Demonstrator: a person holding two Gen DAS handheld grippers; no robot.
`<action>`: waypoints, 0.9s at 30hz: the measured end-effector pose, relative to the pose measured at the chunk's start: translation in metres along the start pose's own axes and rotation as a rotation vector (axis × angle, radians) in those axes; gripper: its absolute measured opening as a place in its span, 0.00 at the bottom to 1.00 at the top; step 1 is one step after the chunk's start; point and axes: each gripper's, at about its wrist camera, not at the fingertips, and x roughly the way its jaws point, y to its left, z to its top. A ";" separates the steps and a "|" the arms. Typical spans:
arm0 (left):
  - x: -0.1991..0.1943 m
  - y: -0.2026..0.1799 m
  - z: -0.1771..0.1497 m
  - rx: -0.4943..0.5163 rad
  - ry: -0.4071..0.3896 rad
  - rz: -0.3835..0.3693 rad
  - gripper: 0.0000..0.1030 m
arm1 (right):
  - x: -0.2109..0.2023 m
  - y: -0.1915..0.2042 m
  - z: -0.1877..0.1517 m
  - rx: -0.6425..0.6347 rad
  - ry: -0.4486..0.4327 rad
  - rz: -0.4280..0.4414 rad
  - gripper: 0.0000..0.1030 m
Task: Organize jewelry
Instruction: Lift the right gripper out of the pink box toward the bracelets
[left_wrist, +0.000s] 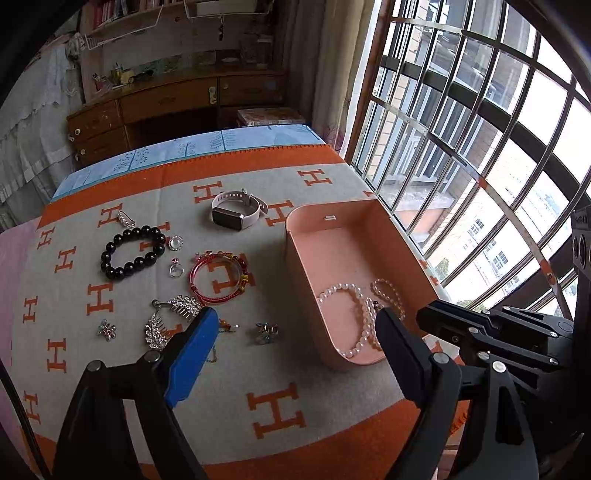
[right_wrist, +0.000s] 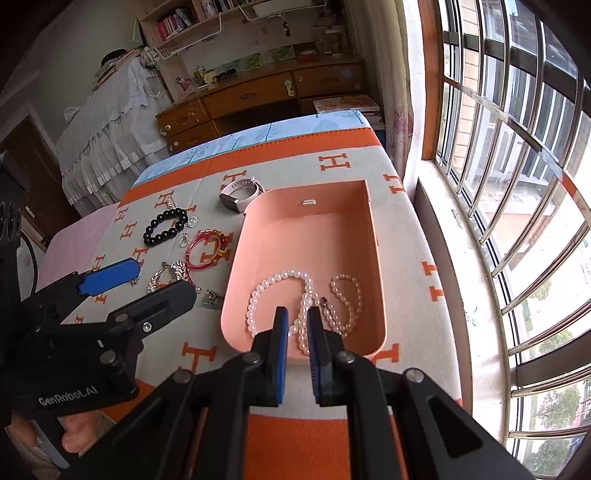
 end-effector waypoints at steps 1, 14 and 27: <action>-0.001 0.000 -0.001 0.003 -0.003 0.003 0.83 | 0.000 0.002 0.000 -0.001 0.003 0.004 0.10; -0.021 0.023 -0.006 -0.021 -0.048 0.015 0.83 | -0.004 0.029 -0.001 -0.024 -0.006 -0.005 0.24; -0.061 0.085 0.016 -0.016 -0.141 0.158 0.83 | -0.004 0.081 0.028 -0.130 -0.046 0.013 0.24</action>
